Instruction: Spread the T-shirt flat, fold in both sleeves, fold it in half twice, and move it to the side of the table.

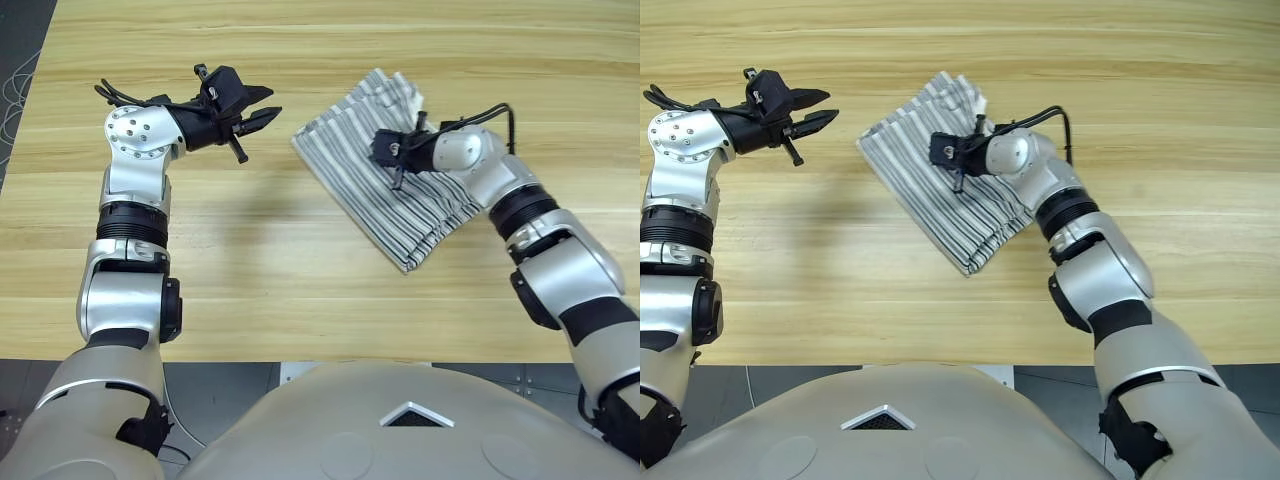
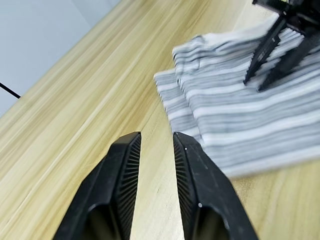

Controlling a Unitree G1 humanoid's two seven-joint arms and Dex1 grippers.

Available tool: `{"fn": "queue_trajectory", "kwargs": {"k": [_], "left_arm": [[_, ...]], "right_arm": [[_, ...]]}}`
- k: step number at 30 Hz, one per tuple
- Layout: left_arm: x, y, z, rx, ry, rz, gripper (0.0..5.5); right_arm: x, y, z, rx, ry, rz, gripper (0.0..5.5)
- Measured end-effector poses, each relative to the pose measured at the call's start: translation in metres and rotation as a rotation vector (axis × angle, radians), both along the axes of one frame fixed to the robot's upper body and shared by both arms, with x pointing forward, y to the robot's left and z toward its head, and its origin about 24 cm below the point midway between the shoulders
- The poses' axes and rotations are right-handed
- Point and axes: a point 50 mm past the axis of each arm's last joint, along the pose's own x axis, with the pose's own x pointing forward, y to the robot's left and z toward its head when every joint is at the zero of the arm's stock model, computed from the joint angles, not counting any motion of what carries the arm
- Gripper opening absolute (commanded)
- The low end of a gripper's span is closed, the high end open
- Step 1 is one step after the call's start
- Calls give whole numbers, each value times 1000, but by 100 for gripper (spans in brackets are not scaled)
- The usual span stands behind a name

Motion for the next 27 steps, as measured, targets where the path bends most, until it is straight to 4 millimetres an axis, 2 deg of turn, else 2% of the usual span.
{"fn": "queue_trajectory", "kwargs": {"k": [2, 4, 6, 9, 10, 13, 16, 24, 27], "left_arm": [[0, 0, 1, -1, -5, 2, 119], [0, 0, 1, -3, -9, 3, 119], [-2, 0, -1, -6, -8, 11, 119], [-3, -1, -3, -9, -6, 8, 119], [-3, -2, -2, -9, -9, 5, 119], [-4, -3, -3, -10, -13, -1, 119], [-5, -2, -4, -10, -10, -1, 119], [-7, -2, -7, -10, -4, 0, 119], [-9, -3, -7, -6, -12, -12, 119]], "right_arm": [[0, -23, 2, -72, -12, -33, 88], [-2, -38, 6, -142, -9, -44, 88], [-9, -44, 8, -186, -5, -43, 88], [-26, -41, 11, -173, 18, -40, 88], [-34, -37, 11, -134, 53, -44, 88], [-60, -3, 10, 56, 190, -25, 88], [-69, 22, 5, 129, 249, -2, 88], [-42, 73, -7, 271, 230, -105, 88], [-28, 73, -10, 351, 216, -216, 88]]}}
